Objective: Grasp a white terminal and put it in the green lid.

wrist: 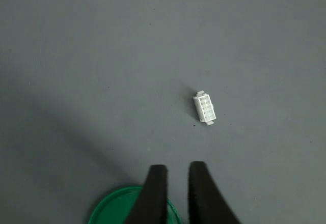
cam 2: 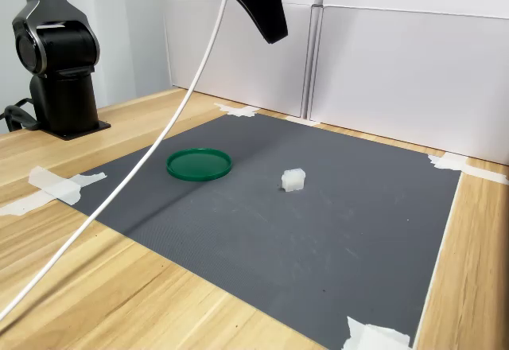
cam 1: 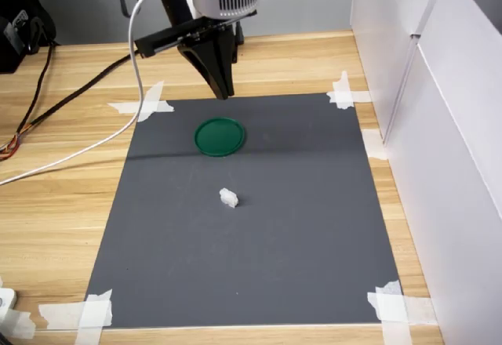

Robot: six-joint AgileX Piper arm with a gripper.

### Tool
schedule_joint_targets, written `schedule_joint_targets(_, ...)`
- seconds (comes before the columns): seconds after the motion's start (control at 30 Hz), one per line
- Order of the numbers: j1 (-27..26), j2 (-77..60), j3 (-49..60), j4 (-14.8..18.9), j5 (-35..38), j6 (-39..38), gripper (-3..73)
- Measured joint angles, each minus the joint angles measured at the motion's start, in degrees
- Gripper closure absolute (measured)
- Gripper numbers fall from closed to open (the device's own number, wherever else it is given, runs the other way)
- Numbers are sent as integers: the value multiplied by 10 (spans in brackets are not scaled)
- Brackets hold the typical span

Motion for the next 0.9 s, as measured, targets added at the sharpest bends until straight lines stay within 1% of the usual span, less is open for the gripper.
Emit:
schedule_joint_targets(0.07,0,6,0,0,0,-2,464)
schedule_joint_targets(0.23,0,17,-4,-5,-18,-2,185)
schedule_joint_targets(0.3,0,22,-12,-7,-21,-2,97)
schedule_joint_targets(0.37,0,29,-24,-5,-21,-2,36)
schedule_joint_targets(0.47,0,43,-50,0,-7,-2,-4)
schedule_joint_targets(0.7,0,90,-127,16,48,-2,-11)
schedule_joint_targets(0.77,0,106,-145,12,66,-6,-11)
schedule_joint_targets(0.9,0,135,-172,-9,93,-11,-11)
